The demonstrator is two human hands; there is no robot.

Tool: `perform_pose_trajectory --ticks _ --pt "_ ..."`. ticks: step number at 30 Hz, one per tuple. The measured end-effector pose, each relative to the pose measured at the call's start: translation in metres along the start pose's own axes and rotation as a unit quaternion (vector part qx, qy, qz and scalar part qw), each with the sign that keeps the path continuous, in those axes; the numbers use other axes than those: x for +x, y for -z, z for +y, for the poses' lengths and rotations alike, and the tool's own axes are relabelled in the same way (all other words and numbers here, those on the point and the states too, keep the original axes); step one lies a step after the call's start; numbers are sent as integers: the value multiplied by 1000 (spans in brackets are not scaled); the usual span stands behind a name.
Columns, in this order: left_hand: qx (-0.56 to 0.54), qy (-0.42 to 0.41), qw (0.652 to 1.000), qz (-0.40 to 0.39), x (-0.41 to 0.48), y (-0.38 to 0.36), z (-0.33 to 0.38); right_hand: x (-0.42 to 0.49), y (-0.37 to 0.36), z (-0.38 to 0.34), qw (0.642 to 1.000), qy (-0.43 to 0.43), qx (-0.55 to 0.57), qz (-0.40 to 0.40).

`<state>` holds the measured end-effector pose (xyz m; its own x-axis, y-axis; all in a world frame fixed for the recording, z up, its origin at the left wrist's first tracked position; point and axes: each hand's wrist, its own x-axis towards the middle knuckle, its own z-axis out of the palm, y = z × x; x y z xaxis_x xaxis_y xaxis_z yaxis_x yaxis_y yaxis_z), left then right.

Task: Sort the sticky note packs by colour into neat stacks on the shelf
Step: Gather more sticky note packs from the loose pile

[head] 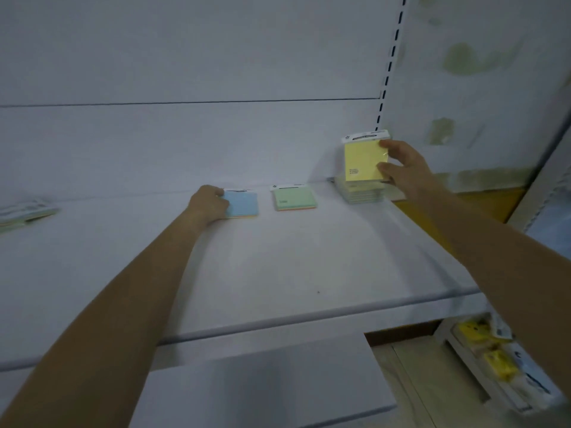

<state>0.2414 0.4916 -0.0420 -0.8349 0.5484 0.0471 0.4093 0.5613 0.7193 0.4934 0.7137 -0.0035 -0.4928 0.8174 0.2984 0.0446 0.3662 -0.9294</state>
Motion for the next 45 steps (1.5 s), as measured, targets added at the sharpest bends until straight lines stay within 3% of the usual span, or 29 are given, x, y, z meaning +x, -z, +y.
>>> perform_pose_trajectory --ticks 8,15,18,24,30,34,37,41,45 --pt "160 0 987 12 -3 -6 3 30 2 16 996 -65 -40 -52" --pt "166 -10 984 65 -8 -3 -13 40 -9 29 981 -73 -162 -77" --pt "221 0 971 88 -14 4 -20 41 -13 36 973 -79 -204 -81" --pt "281 28 959 17 -18 11 -32 41 -16 43 973 -85 -208 -52" --pt "284 22 958 16 -21 9 -31 37 -14 39 958 -82 -271 -53" --pt "284 22 958 16 -23 9 -30 31 -12 33 942 -3 -335 -5" --pt "284 22 958 20 -24 8 -28 23 -18 24 927 123 -354 -5" --pt "290 25 956 30 -26 9 -28 9 -50 12 887 257 -373 -92" --pt "296 25 955 17 -26 11 -28 -14 -98 -4 851 302 -387 -185"
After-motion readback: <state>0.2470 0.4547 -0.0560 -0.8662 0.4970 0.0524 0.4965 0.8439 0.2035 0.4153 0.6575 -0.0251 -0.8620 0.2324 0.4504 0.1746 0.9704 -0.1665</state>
